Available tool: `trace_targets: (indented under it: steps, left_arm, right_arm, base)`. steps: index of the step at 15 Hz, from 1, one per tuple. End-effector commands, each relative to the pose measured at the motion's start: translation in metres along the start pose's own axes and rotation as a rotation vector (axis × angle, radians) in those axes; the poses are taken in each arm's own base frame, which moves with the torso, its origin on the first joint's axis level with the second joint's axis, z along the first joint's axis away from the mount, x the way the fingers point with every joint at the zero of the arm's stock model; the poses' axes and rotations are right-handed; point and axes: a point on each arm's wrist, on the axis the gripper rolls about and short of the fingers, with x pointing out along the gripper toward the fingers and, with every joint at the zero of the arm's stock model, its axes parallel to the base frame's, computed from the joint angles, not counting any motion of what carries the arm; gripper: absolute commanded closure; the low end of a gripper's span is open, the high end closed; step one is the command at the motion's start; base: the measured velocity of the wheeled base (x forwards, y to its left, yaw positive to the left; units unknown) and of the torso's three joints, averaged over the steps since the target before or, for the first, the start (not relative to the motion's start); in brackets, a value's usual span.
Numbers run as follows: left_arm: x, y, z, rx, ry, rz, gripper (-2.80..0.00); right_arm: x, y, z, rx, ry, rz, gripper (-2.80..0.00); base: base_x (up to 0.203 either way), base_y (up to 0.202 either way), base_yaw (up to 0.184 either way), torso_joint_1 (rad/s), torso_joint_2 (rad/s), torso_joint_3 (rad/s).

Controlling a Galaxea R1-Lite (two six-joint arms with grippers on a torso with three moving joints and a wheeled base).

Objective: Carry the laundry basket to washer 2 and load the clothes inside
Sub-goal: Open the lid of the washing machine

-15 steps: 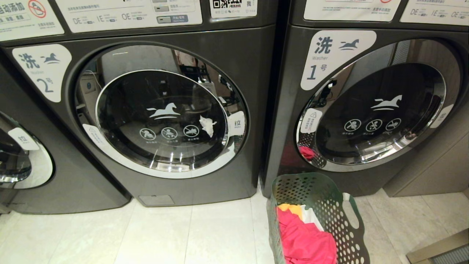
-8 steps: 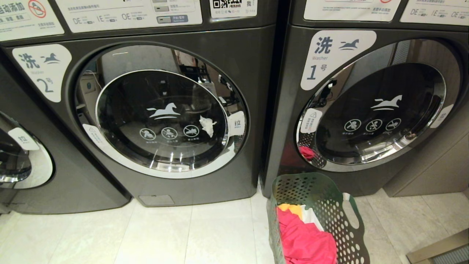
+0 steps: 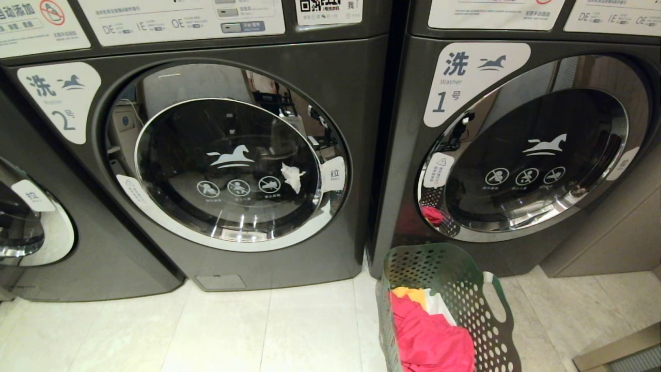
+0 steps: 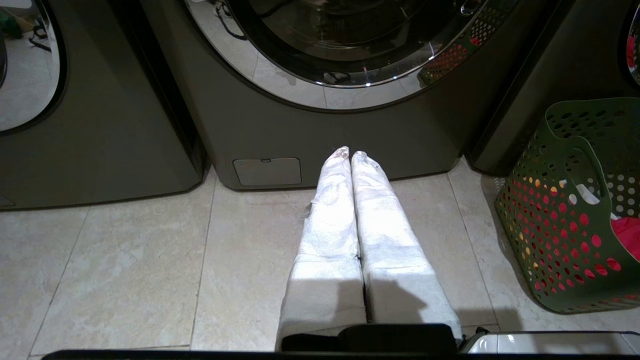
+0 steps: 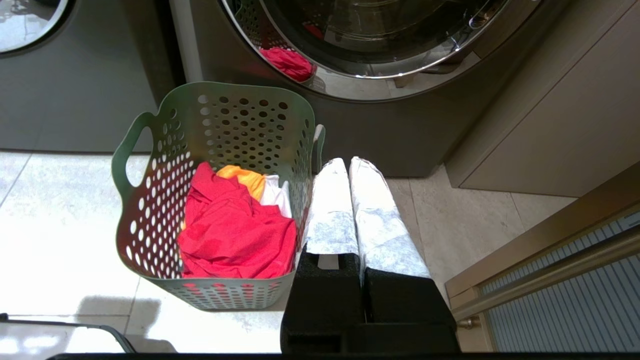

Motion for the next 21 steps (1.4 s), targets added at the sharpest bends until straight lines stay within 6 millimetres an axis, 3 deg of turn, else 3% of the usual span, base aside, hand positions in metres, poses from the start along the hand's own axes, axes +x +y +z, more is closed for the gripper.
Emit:
trace_targets:
  steps: [1,21]
  left_arm:
    - [0.0006,-0.0001,-0.0018,0.0,0.007,0.0,0.0]
    - [0.0006,-0.0001,-0.002,0.0,0.008,0.0,0.0]
  right_arm:
    - [0.0001,0.0,0.0001,-0.001,0.001,0.0,0.0]
    - [0.0,0.0,0.0,-0.001,0.0,0.0,0.0]
  base:
    - [0.0,0.0,0.0,0.0,0.0,0.0]
    - [0.0,0.0,0.0,0.0,0.0,0.0]
